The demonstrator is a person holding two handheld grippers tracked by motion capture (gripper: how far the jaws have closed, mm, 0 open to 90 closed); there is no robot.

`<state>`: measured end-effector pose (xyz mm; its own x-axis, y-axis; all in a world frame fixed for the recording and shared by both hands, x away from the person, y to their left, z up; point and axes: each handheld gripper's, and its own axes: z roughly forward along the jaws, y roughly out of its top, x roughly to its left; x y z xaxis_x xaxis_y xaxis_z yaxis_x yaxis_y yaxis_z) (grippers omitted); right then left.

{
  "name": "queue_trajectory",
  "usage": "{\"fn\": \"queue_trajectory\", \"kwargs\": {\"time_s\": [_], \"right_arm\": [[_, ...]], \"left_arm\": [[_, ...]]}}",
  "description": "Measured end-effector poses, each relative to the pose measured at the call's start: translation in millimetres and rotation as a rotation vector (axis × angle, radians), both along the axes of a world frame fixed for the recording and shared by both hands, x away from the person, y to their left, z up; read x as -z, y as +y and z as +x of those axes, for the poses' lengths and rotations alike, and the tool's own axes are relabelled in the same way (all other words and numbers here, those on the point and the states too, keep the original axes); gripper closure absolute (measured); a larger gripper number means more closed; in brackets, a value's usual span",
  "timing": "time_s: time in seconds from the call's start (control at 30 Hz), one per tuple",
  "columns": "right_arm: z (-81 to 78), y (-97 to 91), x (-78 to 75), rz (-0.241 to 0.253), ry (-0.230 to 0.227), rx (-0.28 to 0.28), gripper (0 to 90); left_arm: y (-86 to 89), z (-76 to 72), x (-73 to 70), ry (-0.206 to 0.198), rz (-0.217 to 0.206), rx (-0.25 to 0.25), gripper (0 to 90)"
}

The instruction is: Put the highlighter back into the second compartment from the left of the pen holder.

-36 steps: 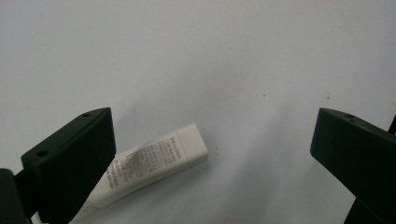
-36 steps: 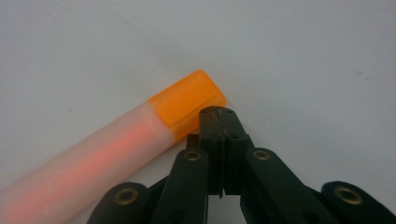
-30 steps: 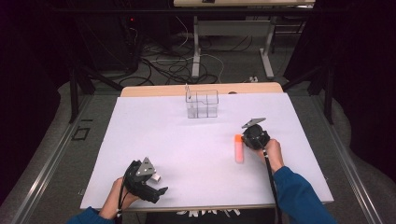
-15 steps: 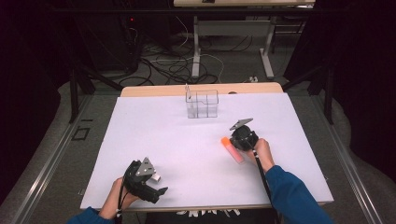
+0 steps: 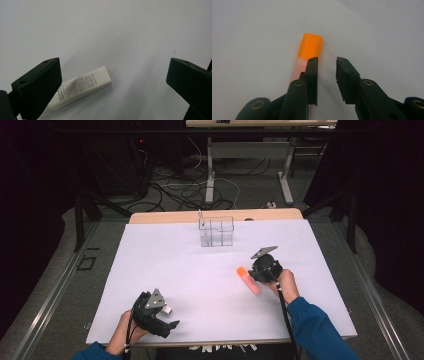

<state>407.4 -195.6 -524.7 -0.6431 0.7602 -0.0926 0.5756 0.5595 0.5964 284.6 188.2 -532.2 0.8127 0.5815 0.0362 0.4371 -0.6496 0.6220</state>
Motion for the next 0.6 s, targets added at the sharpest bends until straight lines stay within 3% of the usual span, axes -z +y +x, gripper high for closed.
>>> {"fn": "queue_trajectory", "kwargs": {"time_s": [0.03, 0.17, 0.27, 0.33, 0.47, 0.53, 0.57, 0.6], "right_arm": [[-0.1, 0.2, 1.9, 0.037, -0.022, 0.004, 66.4], [-1.3, -1.5, -2.1, 0.057, -0.01, 0.018, 56.0], [-1.6, -2.8, -5.8, 0.05, 0.001, 0.034, 48.3], [-2.3, -1.4, -8.2, 0.053, 0.035, 0.052, 41.4], [-2.3, -1.2, -10.3, 0.063, 0.049, 0.045, 31.7], [-2.3, -0.8, -11.3, 0.065, 0.054, 0.04, 26.4], [-2.0, -0.9, -11.5, 0.06, 0.045, 0.036, 24.3], [-2.6, -0.2, -12.9, 0.067, 0.065, 0.027, 22.1]], "left_arm": [[0.0, 0.0, 0.0, 0.0, 0.0, 0.001, 0.2], [-0.7, -0.5, 1.7, -0.014, -0.016, -0.01, 0.2], [-0.9, -0.6, 1.6, -0.014, -0.013, -0.01, 0.3], [-0.7, -0.6, 1.4, -0.013, -0.013, -0.01, 0.3], [0.0, 0.0, 0.0, 0.003, -0.002, 0.002, 0.2], [-0.7, -0.5, 1.3, -0.011, -0.012, -0.009, 0.2], [0.0, -0.1, 0.0, 0.003, -0.003, 0.0, 0.2], [-0.1, -0.1, 0.0, 0.003, -0.003, 0.0, 0.2]]}}
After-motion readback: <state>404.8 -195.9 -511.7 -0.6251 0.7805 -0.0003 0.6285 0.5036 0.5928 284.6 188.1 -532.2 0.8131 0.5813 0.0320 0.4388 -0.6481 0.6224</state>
